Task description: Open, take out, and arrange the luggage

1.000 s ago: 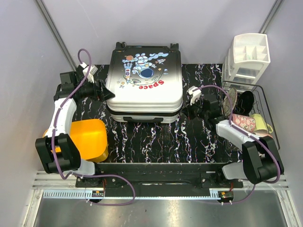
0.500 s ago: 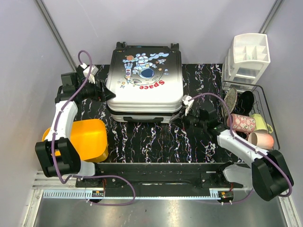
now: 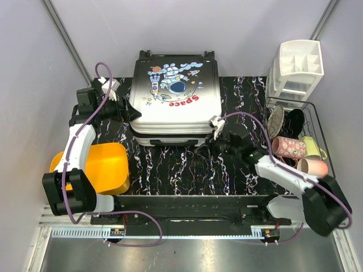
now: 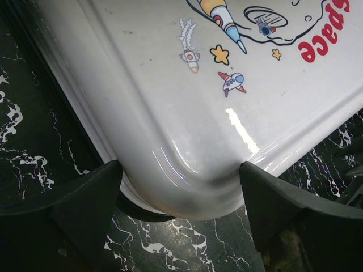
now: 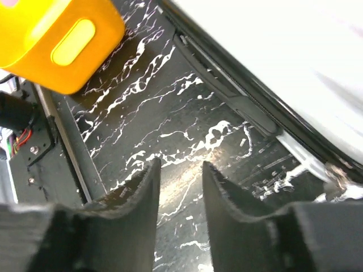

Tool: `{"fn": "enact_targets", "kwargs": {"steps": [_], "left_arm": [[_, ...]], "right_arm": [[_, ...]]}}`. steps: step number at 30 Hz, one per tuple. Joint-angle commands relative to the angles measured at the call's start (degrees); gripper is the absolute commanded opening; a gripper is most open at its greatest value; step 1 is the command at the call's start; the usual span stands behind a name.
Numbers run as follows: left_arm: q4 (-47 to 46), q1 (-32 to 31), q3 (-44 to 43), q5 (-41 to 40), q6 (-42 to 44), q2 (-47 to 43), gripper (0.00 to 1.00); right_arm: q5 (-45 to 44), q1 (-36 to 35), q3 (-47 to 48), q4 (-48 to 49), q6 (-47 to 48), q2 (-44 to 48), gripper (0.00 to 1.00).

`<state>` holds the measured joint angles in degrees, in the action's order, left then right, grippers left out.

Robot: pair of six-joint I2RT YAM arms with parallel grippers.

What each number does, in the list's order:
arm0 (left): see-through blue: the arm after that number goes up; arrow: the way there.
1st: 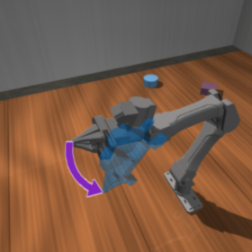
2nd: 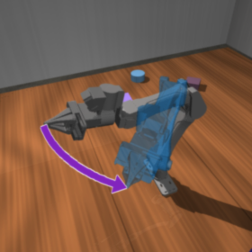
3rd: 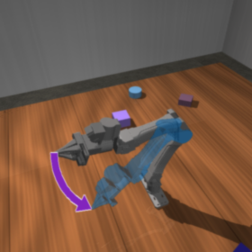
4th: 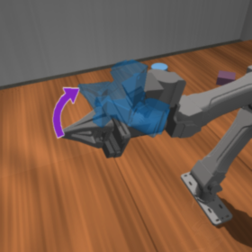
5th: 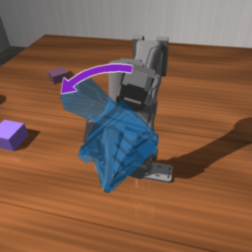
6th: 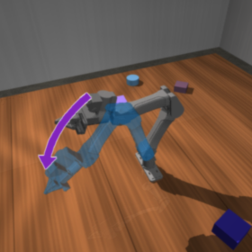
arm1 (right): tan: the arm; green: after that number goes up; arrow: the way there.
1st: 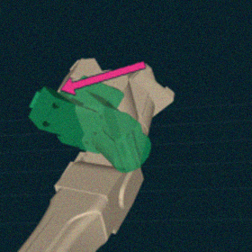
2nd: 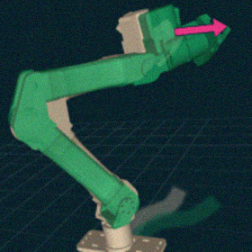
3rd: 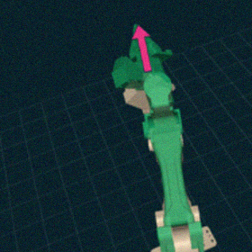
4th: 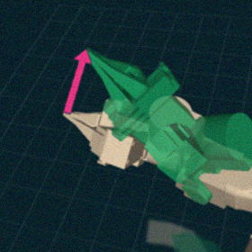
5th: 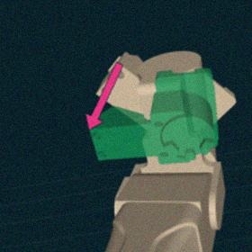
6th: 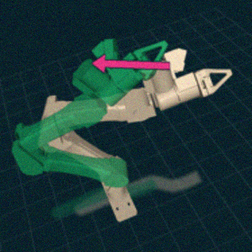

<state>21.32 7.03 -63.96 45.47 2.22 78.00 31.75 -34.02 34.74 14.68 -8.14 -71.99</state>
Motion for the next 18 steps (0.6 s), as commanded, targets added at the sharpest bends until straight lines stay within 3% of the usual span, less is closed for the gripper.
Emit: {"fn": "enact_targets", "kwargs": {"steps": [1, 3, 5, 11, 14, 18], "left_arm": [[6.63, -2.63, 2.18, -4.16, 0.77, 1.02, 0.89], [6.28, -2.54, 2.70, -4.08, 0.42, 0.32, 0.90], [5.92, -2.46, 2.97, -3.73, 0.59, -0.82, 0.91], [5.93, -1.84, 2.35, -2.94, 0.77, -2.23, 0.92], [5.92, -1.23, 2.27, -2.93, 0.86, -2.15, 0.92], [5.57, -0.26, 2.70, -2.41, 0.77, -2.50, 0.92]], "right_arm": [[-15.12, -0.08, -0.73, -7.89, -2.31, 12.38, 0.51], [-17.84, 0.53, -0.99, -12.63, -1.36, 16.06, 0.62], [-19.79, 2.02, -1.25, -14.32, 0.14, 17.75, 0.66], [-19.01, 8.88, 0.76, -20.12, 6.11, 15.57, 0.68], [-16.12, 8.97, 1.82, -18.99, 7.79, 11.18, 0.68], [-12.33, 9.06, 0.16, -10.21, 7.88, 8.27, 0.66]]}}
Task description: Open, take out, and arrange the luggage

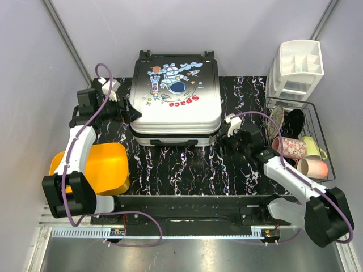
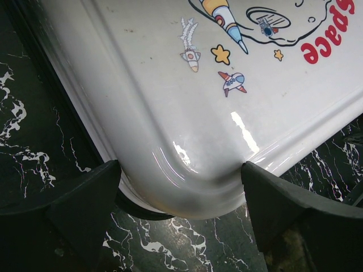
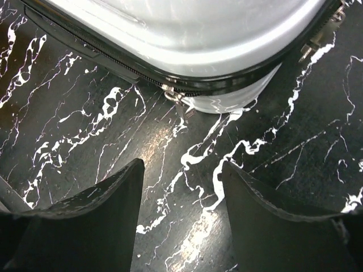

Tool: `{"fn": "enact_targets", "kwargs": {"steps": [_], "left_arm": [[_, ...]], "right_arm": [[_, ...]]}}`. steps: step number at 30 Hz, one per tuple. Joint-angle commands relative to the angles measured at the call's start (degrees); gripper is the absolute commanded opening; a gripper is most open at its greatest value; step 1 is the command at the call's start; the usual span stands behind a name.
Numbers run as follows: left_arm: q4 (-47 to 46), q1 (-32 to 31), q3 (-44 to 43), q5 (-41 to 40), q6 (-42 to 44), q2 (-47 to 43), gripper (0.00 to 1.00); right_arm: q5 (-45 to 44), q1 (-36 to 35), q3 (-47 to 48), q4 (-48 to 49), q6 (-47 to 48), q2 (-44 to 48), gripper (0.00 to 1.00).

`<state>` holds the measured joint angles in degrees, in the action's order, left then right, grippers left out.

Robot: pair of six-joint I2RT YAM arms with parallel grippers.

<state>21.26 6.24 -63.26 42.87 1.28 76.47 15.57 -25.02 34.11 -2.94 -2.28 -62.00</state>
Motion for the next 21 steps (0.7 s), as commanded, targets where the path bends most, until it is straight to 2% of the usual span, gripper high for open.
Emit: {"fn": "enact_targets", "kwargs": {"steps": [1, 8, 11, 15, 16, 18, 19, 21], "left_arm": [[5.55, 0.70, 2.35, 0.19, 1.62, -1.14, 0.91], [5.29, 1.84, 3.67, -0.16, 1.53, -2.46, 0.91], [5.20, 2.02, 3.94, -0.24, 1.53, -2.73, 0.91], [4.85, 2.11, 4.38, -0.60, 1.10, -3.25, 0.91], [4.67, 2.02, 4.90, -0.60, 0.92, -3.43, 0.91], [4.15, 2.02, 5.52, -0.51, 0.39, -3.87, 0.90], [3.97, 1.93, 6.13, -0.60, 0.30, -4.04, 0.90], [3.71, 2.02, 6.66, -0.68, 0.22, -4.13, 0.89]], "right_arm": [[4.29, -0.12, 0.18, 8.81, 2.02, -2.42, 0.65], [4.90, -0.12, -1.41, 23.13, 0.35, -10.50, 0.62], [5.87, -0.21, -1.50, 27.01, -1.05, -13.14, 0.57], [4.47, -1.44, -2.20, 30.71, -4.56, -14.12, 0.45], [4.03, -2.05, -2.38, 31.15, -5.35, -13.94, 0.35], [1.93, -4.76, -3.16, 31.68, -6.94, -12.89, 0.24], [0.79, -5.65, -3.61, 32.03, -7.29, -12.45, 0.15], [-2.47, -7.93, -4.57, 32.91, -8.87, -11.57, 0.06]]}}
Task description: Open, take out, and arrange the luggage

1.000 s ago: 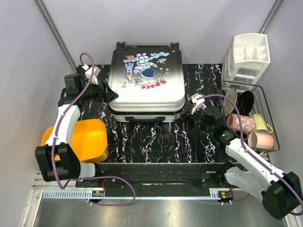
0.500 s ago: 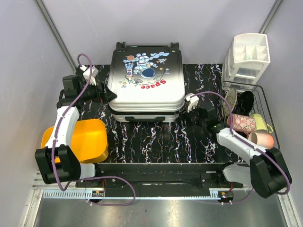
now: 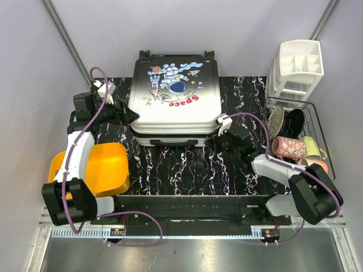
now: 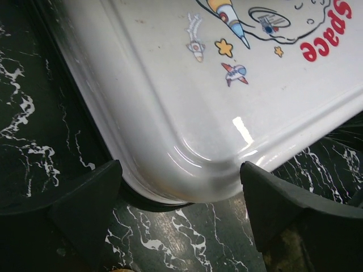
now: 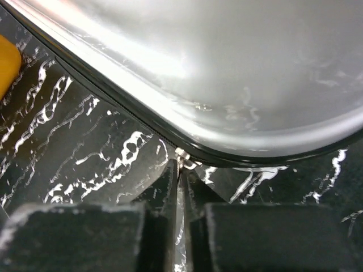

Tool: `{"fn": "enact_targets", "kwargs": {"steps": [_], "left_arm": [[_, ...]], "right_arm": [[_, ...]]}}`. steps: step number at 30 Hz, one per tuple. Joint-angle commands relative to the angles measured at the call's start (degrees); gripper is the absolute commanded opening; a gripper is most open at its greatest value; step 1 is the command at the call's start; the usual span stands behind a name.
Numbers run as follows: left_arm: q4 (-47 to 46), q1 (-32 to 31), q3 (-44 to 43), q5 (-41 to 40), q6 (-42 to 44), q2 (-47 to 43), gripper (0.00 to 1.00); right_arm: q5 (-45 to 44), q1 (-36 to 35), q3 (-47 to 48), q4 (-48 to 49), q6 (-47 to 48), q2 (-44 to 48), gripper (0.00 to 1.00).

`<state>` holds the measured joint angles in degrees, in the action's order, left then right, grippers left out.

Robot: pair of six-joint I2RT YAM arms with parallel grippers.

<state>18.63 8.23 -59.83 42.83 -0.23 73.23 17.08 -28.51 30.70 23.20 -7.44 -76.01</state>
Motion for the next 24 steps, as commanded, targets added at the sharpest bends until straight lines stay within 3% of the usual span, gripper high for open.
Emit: {"fn": "enact_targets", "kwargs": {"steps": [1, 15, 24], "left_arm": [[6.33, 0.03, 3.67, -0.73, 1.72, -0.90, 0.89], [3.78, -5.77, 8.24, -3.28, 0.41, -0.72, 0.86], [0.70, -7.97, 9.48, 0.32, -3.72, -0.11, 0.81]], "right_arm": [[-4.68, -5.06, -1.34, 6.77, -3.98, 2.44, 0.00], [-15.14, -16.74, 6.90, 11.25, -3.63, -7.22, 0.00], [-19.98, -26.33, 15.43, 12.04, -3.10, -14.07, 0.00]]}}
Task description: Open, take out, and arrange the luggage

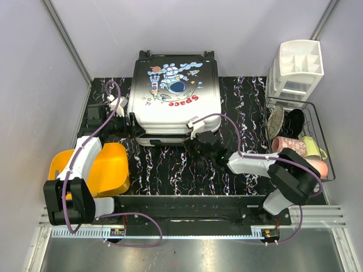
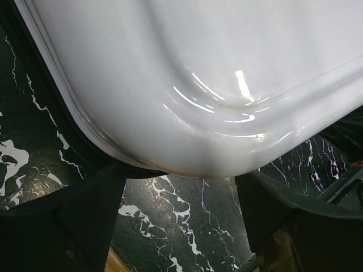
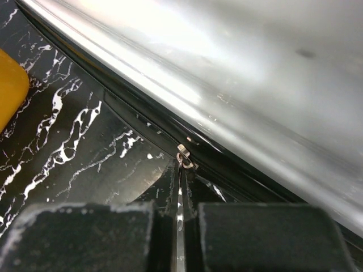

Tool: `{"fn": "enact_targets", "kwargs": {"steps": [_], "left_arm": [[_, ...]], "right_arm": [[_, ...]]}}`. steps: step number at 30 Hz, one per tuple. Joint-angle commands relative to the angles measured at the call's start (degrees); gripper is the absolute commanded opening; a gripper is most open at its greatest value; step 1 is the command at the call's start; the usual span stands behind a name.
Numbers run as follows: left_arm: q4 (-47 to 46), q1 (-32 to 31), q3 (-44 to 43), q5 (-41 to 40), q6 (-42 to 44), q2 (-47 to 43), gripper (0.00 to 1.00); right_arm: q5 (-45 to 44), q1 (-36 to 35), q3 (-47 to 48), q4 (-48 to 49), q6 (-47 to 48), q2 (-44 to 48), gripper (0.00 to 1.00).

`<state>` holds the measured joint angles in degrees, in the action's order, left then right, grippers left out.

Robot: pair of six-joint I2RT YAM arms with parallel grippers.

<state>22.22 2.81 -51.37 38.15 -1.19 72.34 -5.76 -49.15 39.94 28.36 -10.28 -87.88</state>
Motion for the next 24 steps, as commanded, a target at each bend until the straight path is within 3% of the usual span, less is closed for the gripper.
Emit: {"fn": "enact_targets", "kwargs": {"steps": [1, 4, 6, 10, 17, 24], "left_arm": [[-2.10, -2.54, 0.14, 5.44, -2.24, 0.62, 0.81], [2.04, 0.08, -4.43, 8.86, -0.30, -0.88, 0.88], [-0.23, 6.49, -6.62, 12.11, -3.27, -3.07, 0.90], [2.74, 12.30, -13.48, 10.10, -0.31, -1.33, 0.96], [-1.36, 10.12, -18.76, 13.95, -3.54, 12.28, 0.93], [-9.20, -1.30, -10.97, 15.11, -9.87, 11.34, 0.85]], "right_arm": [[2.51, -5.70, 6.46, 6.80, -0.26, -2.73, 0.00], [-1.78, -5.79, 5.85, 6.18, 1.66, -2.22, 0.00], [-3.72, -5.70, 4.19, 5.57, 3.07, -0.37, 0.00], [-5.92, -5.35, 1.98, 3.55, 2.91, 2.53, 0.00], [-7.78, -3.42, 0.66, 2.23, 2.72, 3.94, 0.00], [-3.65, 0.80, -3.55, -0.32, 3.78, 9.99, 0.00]]}}
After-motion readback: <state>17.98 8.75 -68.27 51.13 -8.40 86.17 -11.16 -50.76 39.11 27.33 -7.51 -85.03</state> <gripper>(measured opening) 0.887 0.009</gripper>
